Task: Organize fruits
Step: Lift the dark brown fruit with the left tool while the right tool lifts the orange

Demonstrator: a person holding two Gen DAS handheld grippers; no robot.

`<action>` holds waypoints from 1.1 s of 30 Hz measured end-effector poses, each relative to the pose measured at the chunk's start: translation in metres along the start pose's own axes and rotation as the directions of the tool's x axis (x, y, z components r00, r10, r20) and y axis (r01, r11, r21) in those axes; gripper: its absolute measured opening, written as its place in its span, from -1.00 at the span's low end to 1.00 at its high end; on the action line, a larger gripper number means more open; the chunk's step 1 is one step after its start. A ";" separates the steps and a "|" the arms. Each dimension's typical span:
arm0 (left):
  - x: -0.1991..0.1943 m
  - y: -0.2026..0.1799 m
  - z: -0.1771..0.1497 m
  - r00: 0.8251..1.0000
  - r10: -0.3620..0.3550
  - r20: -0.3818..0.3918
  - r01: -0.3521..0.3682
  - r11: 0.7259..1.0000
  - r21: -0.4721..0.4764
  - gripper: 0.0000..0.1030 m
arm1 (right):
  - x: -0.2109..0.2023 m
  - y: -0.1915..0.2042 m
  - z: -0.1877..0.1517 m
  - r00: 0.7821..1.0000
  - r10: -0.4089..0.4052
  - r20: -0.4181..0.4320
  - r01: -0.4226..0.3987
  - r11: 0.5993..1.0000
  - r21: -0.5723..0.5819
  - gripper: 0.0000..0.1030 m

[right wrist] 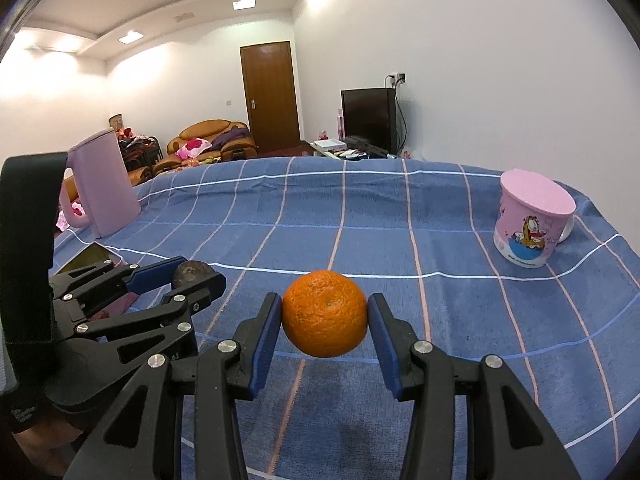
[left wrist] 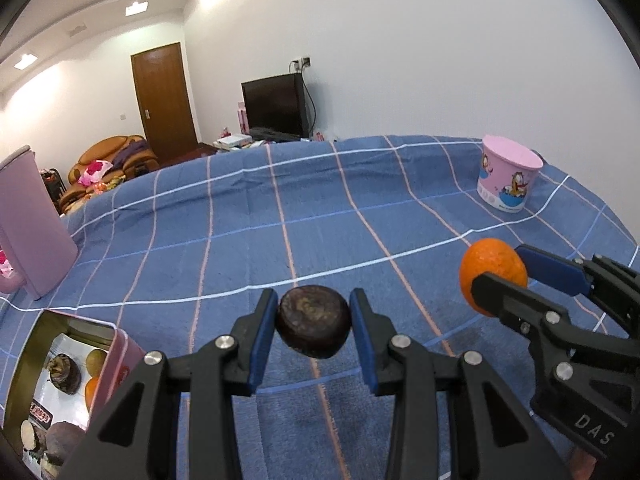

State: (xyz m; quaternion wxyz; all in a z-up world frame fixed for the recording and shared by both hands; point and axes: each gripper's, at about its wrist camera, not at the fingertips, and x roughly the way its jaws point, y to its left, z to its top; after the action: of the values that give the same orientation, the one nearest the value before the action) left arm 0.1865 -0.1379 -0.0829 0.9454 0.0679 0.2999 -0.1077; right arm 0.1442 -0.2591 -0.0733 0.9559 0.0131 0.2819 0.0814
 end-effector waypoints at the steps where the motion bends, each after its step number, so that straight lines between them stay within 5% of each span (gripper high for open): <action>1: -0.001 0.000 0.000 1.000 0.003 0.004 -0.003 1.000 0.000 -0.25 | 0.000 0.000 0.000 1.000 0.000 0.003 0.000 1.000 0.000 -0.09; 33: -0.028 0.006 -0.006 0.991 0.047 0.126 -0.044 0.999 -0.026 -0.25 | -0.031 0.014 -0.004 0.989 -0.009 0.150 0.017 0.999 -0.048 -0.09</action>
State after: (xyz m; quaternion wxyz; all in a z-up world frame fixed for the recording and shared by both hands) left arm 0.1625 -0.1268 -0.0707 0.9655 0.0568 0.2388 -0.0865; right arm 0.1145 -0.2504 -0.0597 0.9749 -0.0061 0.2074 0.0808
